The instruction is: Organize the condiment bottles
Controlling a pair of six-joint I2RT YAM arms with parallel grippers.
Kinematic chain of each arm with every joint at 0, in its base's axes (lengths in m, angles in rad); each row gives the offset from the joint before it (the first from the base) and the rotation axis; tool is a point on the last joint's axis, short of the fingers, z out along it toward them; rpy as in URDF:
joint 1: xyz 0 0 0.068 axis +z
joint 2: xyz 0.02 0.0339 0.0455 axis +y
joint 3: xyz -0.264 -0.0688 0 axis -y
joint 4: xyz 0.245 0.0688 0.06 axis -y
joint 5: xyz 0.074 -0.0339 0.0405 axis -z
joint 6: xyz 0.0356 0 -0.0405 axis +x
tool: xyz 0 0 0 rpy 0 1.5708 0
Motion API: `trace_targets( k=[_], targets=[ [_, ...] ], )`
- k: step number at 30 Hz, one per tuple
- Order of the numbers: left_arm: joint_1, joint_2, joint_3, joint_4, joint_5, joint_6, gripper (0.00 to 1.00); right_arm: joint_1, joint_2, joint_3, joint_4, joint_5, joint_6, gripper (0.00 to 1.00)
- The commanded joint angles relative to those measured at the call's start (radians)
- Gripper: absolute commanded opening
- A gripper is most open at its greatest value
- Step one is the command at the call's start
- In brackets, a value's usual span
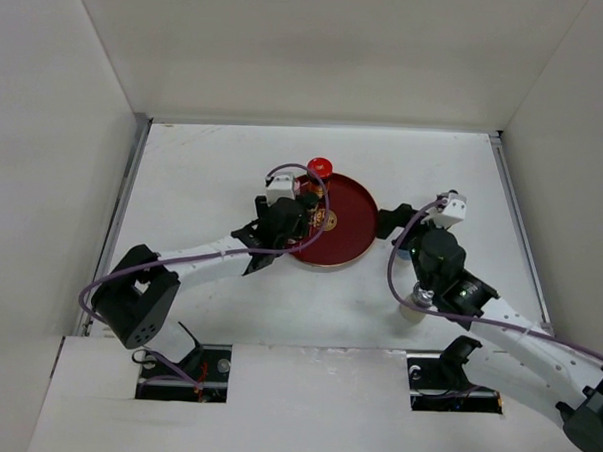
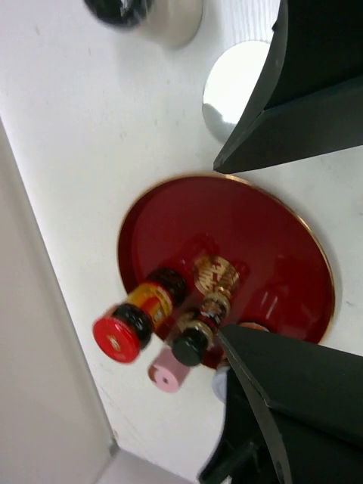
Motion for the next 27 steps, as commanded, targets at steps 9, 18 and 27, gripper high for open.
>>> trace_targets(
  k=[9,18,27],
  targets=[
    [-0.028,-0.183,-0.089,0.276,-0.041,0.057,0.81,-0.015,0.085,0.197,-0.465,0.357,0.038,1.00],
    [0.023,-0.455,-0.307,0.481,-0.043,0.032,0.88,-0.109,0.179,0.211,-0.485,0.184,0.051,1.00],
    [0.179,-0.550,-0.491,0.498,-0.065,-0.137,0.87,-0.152,0.302,0.232,-0.434,0.129,0.045,0.76]
  ],
)
